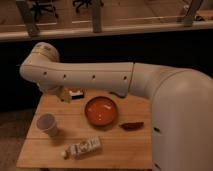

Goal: Pick up the ceramic cup

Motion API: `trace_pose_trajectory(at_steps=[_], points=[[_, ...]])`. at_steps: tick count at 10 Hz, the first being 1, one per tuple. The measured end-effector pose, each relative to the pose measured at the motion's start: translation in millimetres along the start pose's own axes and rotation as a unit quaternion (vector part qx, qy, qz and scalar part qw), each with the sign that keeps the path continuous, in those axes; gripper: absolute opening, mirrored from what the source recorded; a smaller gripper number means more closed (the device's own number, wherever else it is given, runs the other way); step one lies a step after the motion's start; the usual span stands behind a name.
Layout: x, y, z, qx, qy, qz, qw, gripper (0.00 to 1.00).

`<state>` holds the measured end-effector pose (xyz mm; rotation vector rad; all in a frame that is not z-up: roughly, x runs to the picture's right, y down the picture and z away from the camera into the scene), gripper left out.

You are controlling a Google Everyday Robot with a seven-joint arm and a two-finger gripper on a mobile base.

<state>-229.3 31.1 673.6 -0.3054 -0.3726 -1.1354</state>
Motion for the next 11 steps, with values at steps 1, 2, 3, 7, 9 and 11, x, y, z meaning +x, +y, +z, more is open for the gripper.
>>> trace_pose_trajectory(at_steps=[1, 2, 3, 7, 9, 11], points=[[0, 1, 2, -0.003, -0.001, -0.003, 1.0, 0.8], [0, 1, 6, -0.006, -0.003, -0.004, 1.0, 0.8], [-1, -2, 12, -0.008, -0.007, -0.007, 0.9999, 0.8], [0, -4, 24, -0.016, -0.011, -0.018, 0.9997, 0.8], [-4, -4, 31, -0.017, -0.013, -0.024, 0.9995, 0.8], [-8, -3, 37, -0.02, -0.015, -0.032, 0.9992, 0.8]])
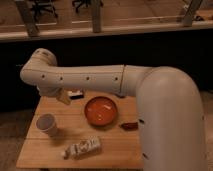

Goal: Pick up the ceramic cup

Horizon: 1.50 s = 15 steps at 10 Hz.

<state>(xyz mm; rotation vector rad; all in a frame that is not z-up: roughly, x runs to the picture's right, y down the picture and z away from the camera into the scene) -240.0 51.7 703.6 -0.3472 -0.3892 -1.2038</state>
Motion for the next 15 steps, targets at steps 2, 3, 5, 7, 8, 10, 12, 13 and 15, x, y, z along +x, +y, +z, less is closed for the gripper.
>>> trace_pose_trajectory(at_steps=[2, 3, 5, 7, 8, 10, 12, 13, 15], points=[[-2, 4, 7, -0.002, -0.002, -0.008, 1.0, 0.8], [-3, 6, 11, -0.003, -0.003, -0.013, 0.9999, 0.8], [-8, 7, 16, -0.006, -0.005, -0.026, 0.9996, 0.8], [-14, 8, 22, -0.007, -0.01, -0.043, 0.999, 0.8], [-16, 9, 24, -0.007, -0.012, -0.048, 0.9987, 0.8], [-22, 11, 32, -0.009, -0.016, -0.062, 0.9979, 0.8], [-28, 10, 38, -0.011, -0.02, -0.079, 0.9966, 0.8], [-32, 10, 41, -0.01, -0.022, -0.087, 0.9959, 0.8], [-37, 13, 52, -0.01, -0.025, -0.098, 0.9948, 0.8]])
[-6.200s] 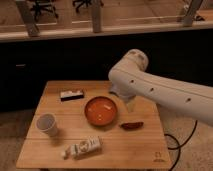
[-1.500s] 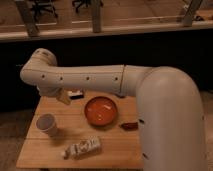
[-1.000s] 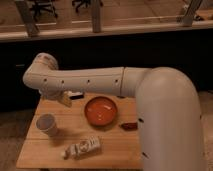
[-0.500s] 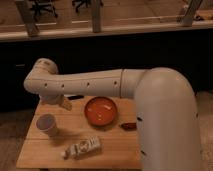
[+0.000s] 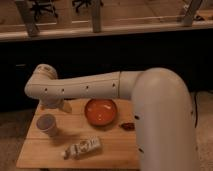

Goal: Pick up the ceramic cup

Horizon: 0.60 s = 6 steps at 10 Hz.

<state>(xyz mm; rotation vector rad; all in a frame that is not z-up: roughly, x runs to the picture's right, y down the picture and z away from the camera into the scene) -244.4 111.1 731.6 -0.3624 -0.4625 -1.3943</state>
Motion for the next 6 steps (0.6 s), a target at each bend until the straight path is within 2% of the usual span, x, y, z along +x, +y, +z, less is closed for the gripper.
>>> trace_pose_trajectory(at_steps=[4, 6], points=[[-3, 7, 16, 0.001, -0.003, -0.01, 0.9999, 0.8], [-5, 9, 18, -0.001, -0.003, -0.011, 0.9999, 0.8]])
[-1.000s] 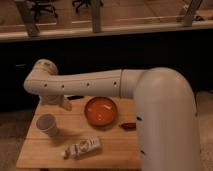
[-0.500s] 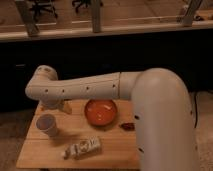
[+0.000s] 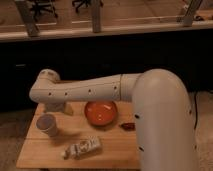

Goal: Pick up the ceramic cup

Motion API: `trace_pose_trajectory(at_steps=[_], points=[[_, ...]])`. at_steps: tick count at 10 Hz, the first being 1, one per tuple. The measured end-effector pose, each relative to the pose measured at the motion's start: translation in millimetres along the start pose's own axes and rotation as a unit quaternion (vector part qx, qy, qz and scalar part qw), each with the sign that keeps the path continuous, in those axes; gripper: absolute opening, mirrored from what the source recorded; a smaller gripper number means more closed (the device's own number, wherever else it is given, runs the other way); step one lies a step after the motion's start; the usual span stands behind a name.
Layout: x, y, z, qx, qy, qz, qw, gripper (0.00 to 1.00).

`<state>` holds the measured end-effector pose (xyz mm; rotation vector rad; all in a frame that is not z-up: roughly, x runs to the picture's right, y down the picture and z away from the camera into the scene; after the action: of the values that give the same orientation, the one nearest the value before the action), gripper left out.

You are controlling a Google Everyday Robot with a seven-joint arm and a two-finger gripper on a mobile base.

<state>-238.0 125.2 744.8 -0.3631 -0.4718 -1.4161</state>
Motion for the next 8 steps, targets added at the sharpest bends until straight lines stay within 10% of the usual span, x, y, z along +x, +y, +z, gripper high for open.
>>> trace_pose_trajectory(at_steps=[8], points=[[-4, -5, 16, 0.003, 0.0, -0.012, 0.9999, 0.8]])
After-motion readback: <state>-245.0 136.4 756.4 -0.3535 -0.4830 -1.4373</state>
